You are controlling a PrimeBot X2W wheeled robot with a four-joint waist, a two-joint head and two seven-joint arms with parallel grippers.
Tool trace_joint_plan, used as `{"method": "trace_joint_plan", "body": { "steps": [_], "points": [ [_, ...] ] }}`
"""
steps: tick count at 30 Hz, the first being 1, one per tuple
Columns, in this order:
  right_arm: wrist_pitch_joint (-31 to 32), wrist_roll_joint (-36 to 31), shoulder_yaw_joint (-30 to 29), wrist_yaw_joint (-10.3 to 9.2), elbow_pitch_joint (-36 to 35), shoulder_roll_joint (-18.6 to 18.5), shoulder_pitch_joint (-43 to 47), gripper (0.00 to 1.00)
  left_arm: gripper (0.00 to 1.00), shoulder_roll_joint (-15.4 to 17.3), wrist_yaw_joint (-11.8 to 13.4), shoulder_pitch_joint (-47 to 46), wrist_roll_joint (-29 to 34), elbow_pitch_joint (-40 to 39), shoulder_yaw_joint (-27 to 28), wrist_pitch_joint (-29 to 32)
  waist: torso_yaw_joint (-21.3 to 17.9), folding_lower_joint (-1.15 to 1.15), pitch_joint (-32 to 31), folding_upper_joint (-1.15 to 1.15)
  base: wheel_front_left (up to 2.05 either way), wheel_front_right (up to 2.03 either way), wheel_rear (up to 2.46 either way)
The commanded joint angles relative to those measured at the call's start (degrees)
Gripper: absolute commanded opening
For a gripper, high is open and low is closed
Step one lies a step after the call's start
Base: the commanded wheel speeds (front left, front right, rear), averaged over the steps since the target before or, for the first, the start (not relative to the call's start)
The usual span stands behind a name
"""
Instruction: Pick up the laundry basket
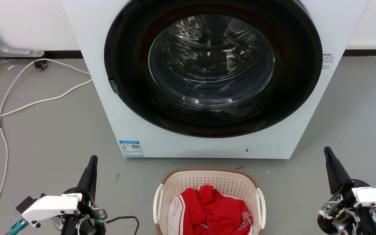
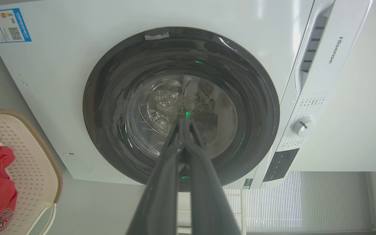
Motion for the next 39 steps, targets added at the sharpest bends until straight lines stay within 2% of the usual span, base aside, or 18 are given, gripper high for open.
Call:
{"method": "trace_joint_plan", "body": {
  "steps": [1,19,20,24,33,39],
  "points": [
    [0.1,-0.3,-0.1,0.02,0.0,0.2,-0.6,0.0,0.0,0.0,0.0,-0.5,0.2,0.1,0.1,0.1,0.0,0.0,0.0,0.0,0.0,0.0,0.0],
    [0.3,-0.5,-0.2,0.02,0.1,0.3,-0.6,0.0,0.0,-0.2,0.0,-0.6,0.5,0.1,0.3,0.3,0.0,0.0,0.0,0.0,0.0,0.0,0.0],
    [0.0,0.0,-0.1,0.0,0.0,0.1,0.0,1.0,1.0,-0.1,0.0,0.0,0.1,0.0,0.2,0.1,0.0,0.0,0.0,0.0,0.0,0.0,0.0],
    [0.0,0.0,0.0,0.0,1.2,0.2,1.0,1.0,1.0,-0.4,0.0,1.0,0.0,1.3,0.1,0.0,0.0,0.0,0.0,0.0,0.0,0.0,0.0],
    [-2.6,-1.9,1.9,0.0,-0.6,0.2,1.7,1.0,1.0,-0.4,0.0,0.0,1.8,0.6,-2.5,-2.6,-0.1,0.0,0.1,0.0,0.0,0.0,0.0],
    [-4.7,-8.1,2.9,0.0,-2.4,0.2,2.3,1.0,1.0,-0.4,0.0,-0.4,9.2,-1.1,-3.5,-4.7,-0.2,0.0,0.0,0.0,0.0,0.0,0.0]
  ]
}}
